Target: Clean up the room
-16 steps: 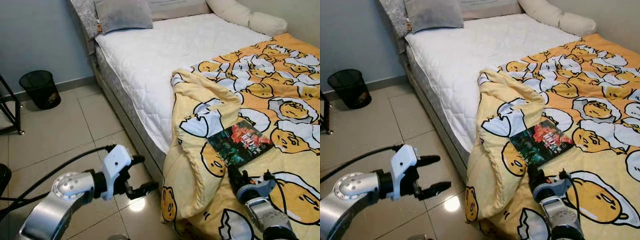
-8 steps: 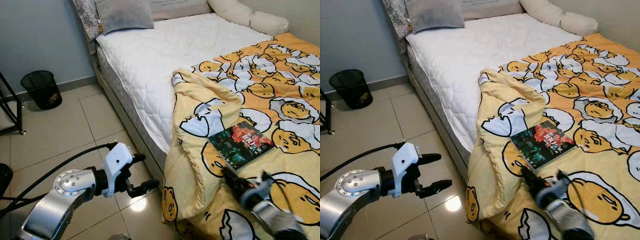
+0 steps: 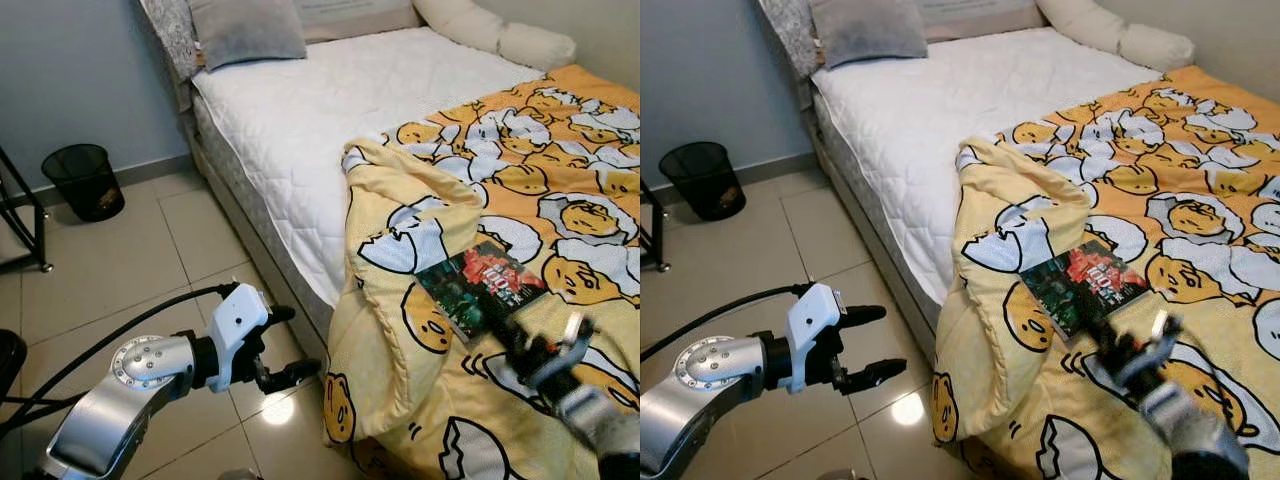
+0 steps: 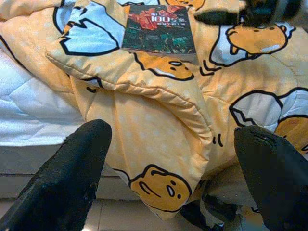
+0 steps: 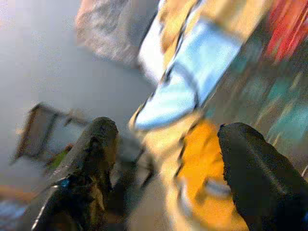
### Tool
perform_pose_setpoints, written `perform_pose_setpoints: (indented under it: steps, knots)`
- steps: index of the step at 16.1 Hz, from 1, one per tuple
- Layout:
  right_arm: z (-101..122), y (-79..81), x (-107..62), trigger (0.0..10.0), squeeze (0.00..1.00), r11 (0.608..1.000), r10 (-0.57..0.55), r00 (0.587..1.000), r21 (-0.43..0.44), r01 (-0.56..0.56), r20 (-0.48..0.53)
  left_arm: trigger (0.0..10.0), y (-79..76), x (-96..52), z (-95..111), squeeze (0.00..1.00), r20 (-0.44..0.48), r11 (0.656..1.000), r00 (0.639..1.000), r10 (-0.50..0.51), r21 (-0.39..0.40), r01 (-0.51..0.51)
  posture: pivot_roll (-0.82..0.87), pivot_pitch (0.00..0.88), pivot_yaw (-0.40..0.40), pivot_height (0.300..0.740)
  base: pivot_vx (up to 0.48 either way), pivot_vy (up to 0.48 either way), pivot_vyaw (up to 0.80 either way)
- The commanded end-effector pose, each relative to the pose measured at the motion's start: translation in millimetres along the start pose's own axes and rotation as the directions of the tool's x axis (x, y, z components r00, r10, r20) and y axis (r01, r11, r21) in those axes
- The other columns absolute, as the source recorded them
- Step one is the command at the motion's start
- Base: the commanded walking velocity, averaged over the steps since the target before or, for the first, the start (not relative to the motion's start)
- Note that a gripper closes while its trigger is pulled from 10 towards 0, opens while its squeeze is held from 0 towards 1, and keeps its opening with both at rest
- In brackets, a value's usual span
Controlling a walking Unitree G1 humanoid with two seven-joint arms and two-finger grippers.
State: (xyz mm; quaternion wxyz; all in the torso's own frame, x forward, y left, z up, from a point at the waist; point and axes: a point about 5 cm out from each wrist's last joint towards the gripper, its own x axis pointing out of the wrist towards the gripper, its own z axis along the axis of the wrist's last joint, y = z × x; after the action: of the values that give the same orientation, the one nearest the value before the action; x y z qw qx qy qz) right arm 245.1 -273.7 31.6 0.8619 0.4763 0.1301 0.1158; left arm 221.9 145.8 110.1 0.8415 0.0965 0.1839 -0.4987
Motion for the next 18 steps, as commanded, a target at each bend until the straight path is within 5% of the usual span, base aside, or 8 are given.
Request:
perform_pose_setpoints:
  steps: [1,5,7,8,12,15,18]
  knots:
    - [11.3,7.0,16.1,10.0,1.0,0.994,-0.078,0.994,-0.071,0.083,0.078,10.0,2.1,1.4,1.6,0.77,-0.006,1.0,1.0,0.0,0.014,0.0,0.03,0.0,-0.001,0.74,0.0,0.0,0.0]
    - [1.7,2.3,44.7,10.0,1.0,0.922,-0.333,0.936,-0.167,0.348,0.113,10.0,2.5,4.7,4.2,0.77,0.001,1.0,1.0,-0.01,0.023,0.01,0.03,0.0,0.0,0.74,0.0,0.0,0.0]
    - [-4.5,1.2,52.5,10.0,0.0,0.883,-0.41,0.907,-0.204,0.422,0.099,10.0,2.0,4.7,4.6,0.77,-0.005,0.999,1.0,-0.025,0.02,0.025,0.04,0.0,0.004,0.74,0.0,0.0,0.0]
    - [-2.9,-0.6,54.4,10.0,0.0,0.852,-0.47,0.873,-0.19,0.488,0.134,10.0,2.2,3.4,4.6,0.77,-0.009,0.999,0.999,-0.031,0.018,0.031,0.05,0.0,0.006,0.74,0.0,0.0,0.0]
    - [7.8,-4.6,50.4,10.0,0.0,0.826,-0.503,0.836,-0.16,0.54,0.22,10.0,1.6,1.6,3.7,0.77,-0.02,0.999,0.998,-0.051,0.004,0.051,0.05,0.0,0.014,0.74,0.0,0.0,0.0]
    - [2.8,-15.6,41.0,10.0,0.0,0.784,-0.567,0.805,-0.188,0.592,0.175,10.0,2.8,2.5,4.5,0.77,-0.021,0.998,0.998,-0.059,0.008,0.06,0.04,0.0,0.021,0.74,0.0,0.0,0.0]
    - [-12.9,-16.5,43.1,10.0,0.0,0.824,-0.546,0.832,-0.119,0.554,0.098,10.0,2.8,3.5,5.0,0.77,-0.022,0.998,0.998,-0.065,0.01,0.066,0.04,0.0,0.028,0.74,0.0,0.0,0.0]
